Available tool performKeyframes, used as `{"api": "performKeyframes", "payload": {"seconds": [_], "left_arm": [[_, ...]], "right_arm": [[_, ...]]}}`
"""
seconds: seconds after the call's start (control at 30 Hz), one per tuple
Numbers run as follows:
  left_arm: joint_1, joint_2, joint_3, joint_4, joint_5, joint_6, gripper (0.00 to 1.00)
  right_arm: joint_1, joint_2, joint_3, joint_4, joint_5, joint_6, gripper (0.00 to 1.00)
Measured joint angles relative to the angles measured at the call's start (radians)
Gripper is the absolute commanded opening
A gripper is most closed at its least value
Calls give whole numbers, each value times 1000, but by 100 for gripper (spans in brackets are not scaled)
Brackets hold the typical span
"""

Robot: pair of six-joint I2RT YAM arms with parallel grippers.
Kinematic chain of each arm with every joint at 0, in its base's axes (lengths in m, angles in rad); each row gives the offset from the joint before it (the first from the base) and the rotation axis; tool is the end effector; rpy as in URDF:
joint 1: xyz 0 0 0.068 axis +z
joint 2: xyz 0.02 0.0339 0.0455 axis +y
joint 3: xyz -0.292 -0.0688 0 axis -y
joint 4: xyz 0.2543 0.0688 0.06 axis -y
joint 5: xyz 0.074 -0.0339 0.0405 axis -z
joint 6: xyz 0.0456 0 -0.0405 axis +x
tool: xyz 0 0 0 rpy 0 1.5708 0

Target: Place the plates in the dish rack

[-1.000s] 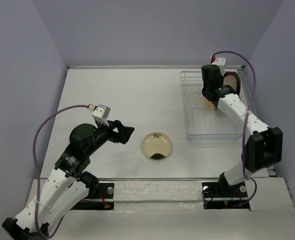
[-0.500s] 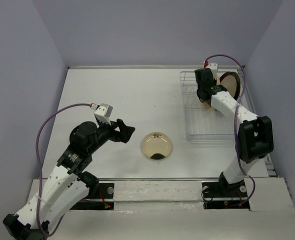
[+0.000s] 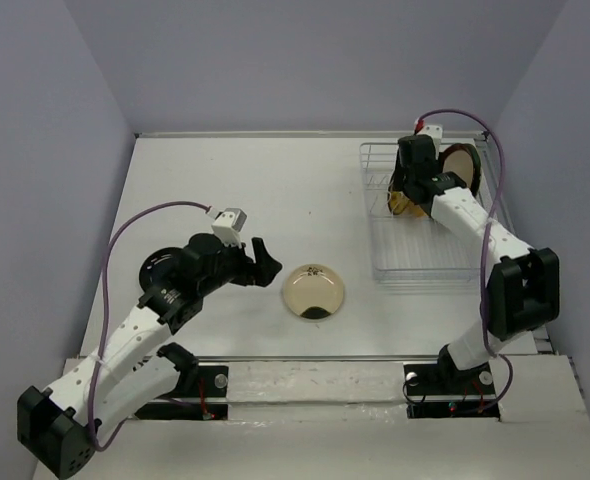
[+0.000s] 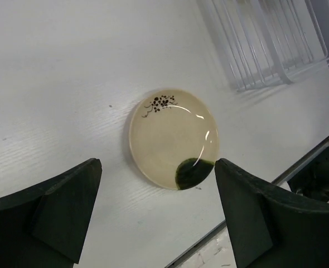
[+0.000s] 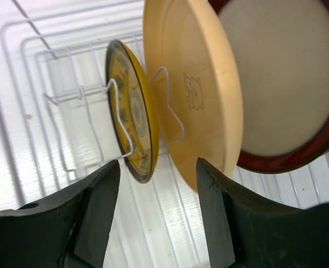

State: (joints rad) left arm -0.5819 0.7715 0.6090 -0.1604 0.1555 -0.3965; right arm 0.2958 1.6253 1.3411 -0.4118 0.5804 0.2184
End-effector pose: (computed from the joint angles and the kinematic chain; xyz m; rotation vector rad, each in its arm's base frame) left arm 0.1500 -0.1072 0.2974 0.2924 1.9514 -0.8019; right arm 0.3735 0.0877 0.3195 0.2156 2.1480 -0.3633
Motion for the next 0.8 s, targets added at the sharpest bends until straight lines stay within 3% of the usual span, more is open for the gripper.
{"api": "performKeyframes", "payload": {"seconds": [0.27,0.5,0.67,0.73,0.77,0.8], "left_arm": [[-169,150,-155,169,-62,-157,83],[-180,373,-230,301,-103,-223,73],[-180,460,-230,430,-105,-235,54],[-180,510,-230,491,-88,-243,39],[-180,534,-229,526,-81,-249,27],[-180,551,-229,543,-77,-248,27]], "right_arm": [[17,-307,-130,46,-263,58,63],[126,-494,-328,183,-563,158,63],[158,-532,-477,222,-686,223,63],[160,-541,-514,235,-711,239,62],[164,-544,-532,243,-723,248,62],[164,-547,-543,250,-732,253,62]]}}
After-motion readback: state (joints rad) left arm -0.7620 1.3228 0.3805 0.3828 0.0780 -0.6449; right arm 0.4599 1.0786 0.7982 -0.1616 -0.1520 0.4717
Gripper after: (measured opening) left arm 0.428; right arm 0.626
